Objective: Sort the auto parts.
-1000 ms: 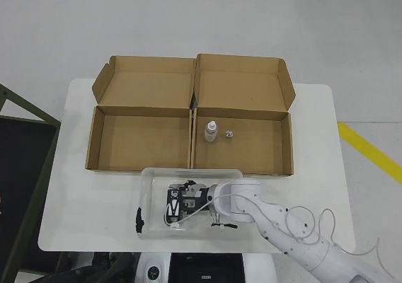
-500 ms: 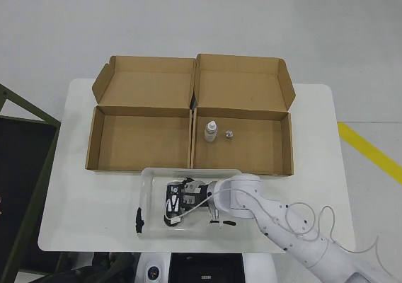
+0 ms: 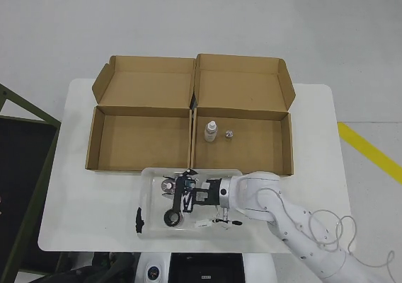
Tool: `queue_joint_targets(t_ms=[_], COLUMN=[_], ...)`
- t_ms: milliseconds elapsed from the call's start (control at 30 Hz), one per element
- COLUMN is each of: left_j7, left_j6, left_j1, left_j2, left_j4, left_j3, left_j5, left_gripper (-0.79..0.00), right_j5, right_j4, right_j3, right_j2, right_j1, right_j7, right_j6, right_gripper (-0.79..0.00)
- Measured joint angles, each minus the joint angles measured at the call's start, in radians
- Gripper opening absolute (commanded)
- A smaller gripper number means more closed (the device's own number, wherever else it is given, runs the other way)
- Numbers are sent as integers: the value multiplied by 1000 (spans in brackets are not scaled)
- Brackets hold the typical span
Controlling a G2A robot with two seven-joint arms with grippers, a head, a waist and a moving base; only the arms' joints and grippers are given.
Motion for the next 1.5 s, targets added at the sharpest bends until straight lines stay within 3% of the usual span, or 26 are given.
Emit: queue_joint_targets(t_ms=[267,900,1500], left_j7=[0,0,0], left_j6=[0,0,0], left_j1=[0,0,0], left_j2=[0,0,0], left_j4=[0,0,0], left_j3=[0,0,0], left_j5=[0,0,0], left_gripper=[0,0,0], right_j5=[66,292,298], right_j4=[-55,19,157], right_j3=[41,113,71], right_j2=[3,-9,-42], right_j1=[-15,-5,90], right_j7=[-79,-147,-125], right_j6=[-1,84,197], right_gripper=[-785,-785,-785])
